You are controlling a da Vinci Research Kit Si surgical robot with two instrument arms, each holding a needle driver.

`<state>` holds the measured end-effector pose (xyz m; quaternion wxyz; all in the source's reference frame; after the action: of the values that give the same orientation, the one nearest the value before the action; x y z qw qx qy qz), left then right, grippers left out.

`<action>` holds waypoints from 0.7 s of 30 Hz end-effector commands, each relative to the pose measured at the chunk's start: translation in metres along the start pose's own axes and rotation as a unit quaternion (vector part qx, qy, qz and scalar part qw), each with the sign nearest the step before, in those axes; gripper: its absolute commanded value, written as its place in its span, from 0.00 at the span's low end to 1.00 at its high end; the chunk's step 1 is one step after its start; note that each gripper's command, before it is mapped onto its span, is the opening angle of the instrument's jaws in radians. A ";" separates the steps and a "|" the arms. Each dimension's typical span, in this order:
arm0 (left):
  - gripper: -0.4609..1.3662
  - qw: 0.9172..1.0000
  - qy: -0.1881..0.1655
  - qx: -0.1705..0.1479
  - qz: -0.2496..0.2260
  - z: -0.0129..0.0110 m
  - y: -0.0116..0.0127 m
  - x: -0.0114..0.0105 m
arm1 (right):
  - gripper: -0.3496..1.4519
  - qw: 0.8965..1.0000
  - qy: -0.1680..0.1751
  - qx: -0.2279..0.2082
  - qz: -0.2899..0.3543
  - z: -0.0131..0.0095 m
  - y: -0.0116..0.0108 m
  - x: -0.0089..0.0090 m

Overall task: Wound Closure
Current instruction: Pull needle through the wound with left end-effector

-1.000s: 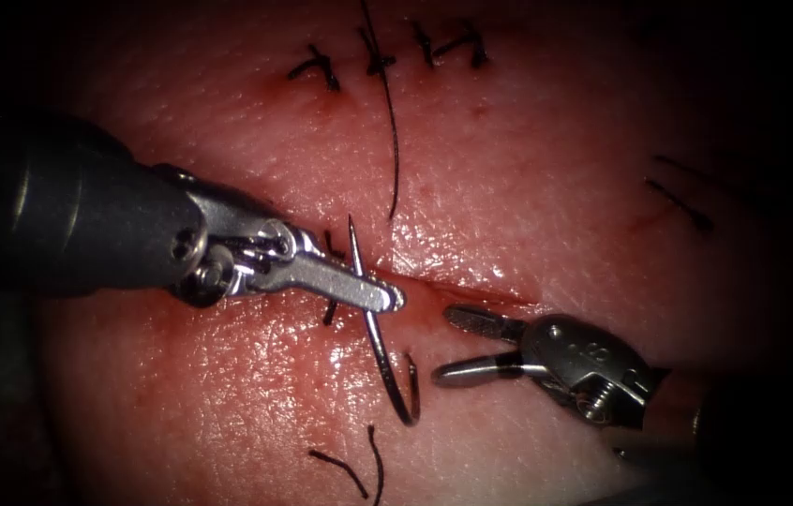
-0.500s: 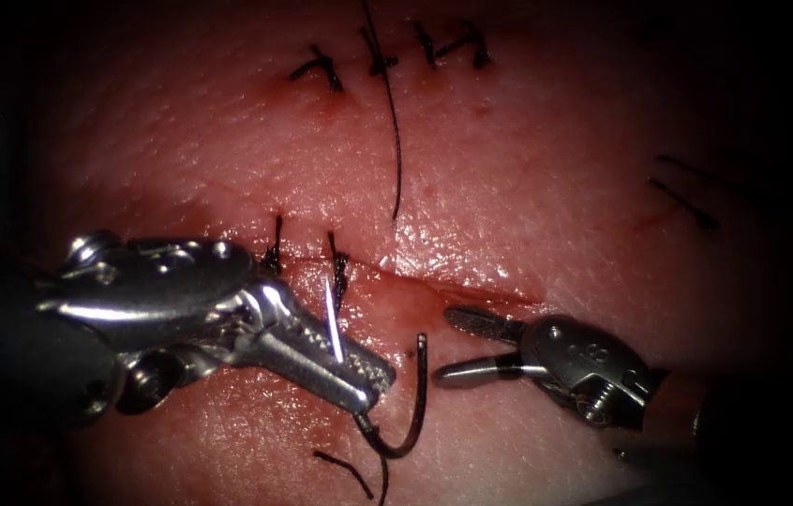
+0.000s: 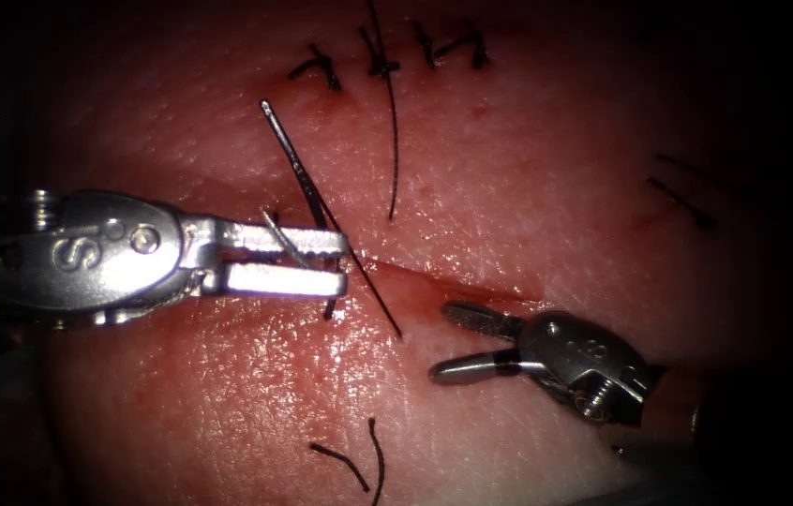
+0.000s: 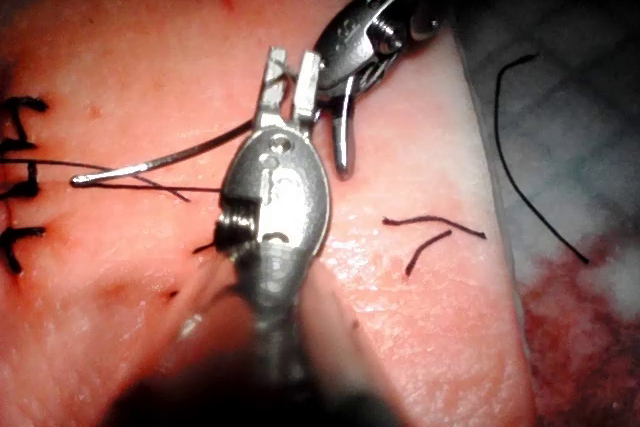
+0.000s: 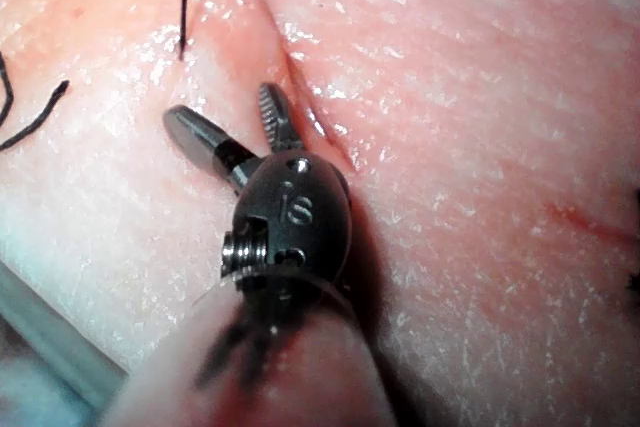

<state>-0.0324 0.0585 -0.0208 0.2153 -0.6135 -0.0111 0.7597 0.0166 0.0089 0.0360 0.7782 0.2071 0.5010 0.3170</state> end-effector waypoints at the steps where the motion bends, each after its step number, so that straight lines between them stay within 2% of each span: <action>1: 0.06 1.000 -0.008 0.009 0.020 -0.0002 -0.0008 0.0000 | 0.66 1.000 0.000 0.000 0.000 0.0000 0.0000 0.0000; 4: 0.06 0.999 -0.022 0.017 0.046 -0.0010 -0.0021 0.0001 | 0.67 1.000 0.000 0.000 0.000 0.0000 0.0000 0.0000; 12: 0.06 0.996 -0.045 0.001 0.081 -0.0029 -0.0054 0.0025 | 0.67 1.000 0.000 -0.001 0.001 0.0000 0.0000 0.0001; 16: 0.06 0.994 -0.051 0.002 0.095 -0.0034 -0.0065 0.0035 | 0.67 1.000 0.000 -0.002 0.001 0.0001 0.0001 0.0002; 21: 0.06 0.993 -0.057 0.004 0.105 -0.0036 -0.0071 0.0034 | 0.67 1.000 0.000 -0.002 0.002 0.0001 0.0001 0.0003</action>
<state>-0.0273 0.0652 -0.0229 0.1381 -0.5650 0.0468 0.8121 0.0168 0.0091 0.0359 0.7778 0.2069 0.5004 0.3190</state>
